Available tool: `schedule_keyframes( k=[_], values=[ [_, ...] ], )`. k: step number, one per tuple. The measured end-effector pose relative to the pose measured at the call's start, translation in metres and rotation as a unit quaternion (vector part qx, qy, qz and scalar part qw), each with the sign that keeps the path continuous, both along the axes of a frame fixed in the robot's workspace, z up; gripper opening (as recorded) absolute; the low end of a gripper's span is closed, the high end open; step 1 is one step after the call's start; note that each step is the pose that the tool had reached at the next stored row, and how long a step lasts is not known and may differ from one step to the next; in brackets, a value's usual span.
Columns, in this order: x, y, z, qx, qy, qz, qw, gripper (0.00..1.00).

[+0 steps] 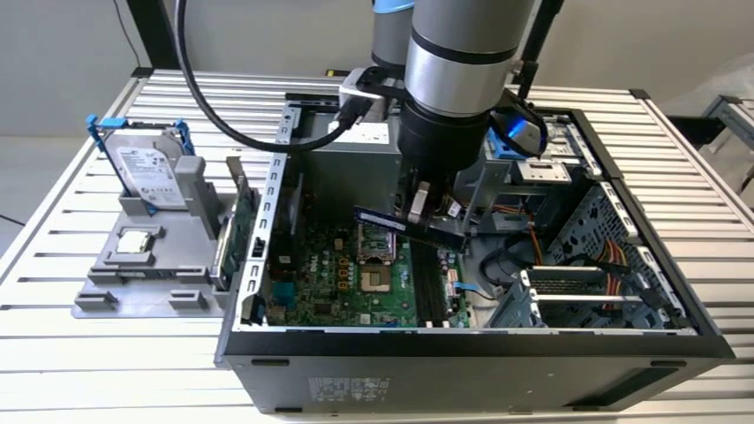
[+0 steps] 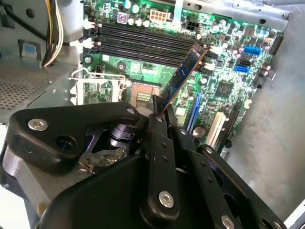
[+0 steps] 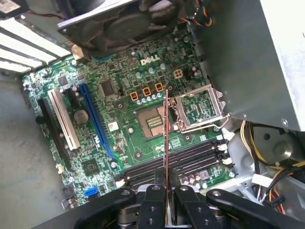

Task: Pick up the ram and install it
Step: 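Insert the ram into the slot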

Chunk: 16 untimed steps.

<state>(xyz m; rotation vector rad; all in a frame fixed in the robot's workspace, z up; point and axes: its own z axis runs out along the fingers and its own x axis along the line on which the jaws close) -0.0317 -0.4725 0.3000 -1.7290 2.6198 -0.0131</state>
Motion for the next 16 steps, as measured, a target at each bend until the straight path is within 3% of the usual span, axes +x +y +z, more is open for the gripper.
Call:
schedule_keyframes(
  k=[3, 4, 8, 16],
  values=[
    [0.0, 0.0, 0.0001, 0.0001, 0.0, -0.015, 0.9999, 0.0],
    [0.0, 0.0, 0.0001, 0.0, 0.0, -0.035, 0.9994, 0.0],
    [0.0, 0.0, 0.0002, -0.0001, 0.0, -0.058, 0.9983, 0.0],
    [0.0, 0.0, 0.0002, 0.0, 0.0, -0.102, 0.9948, 0.0]
  ],
)
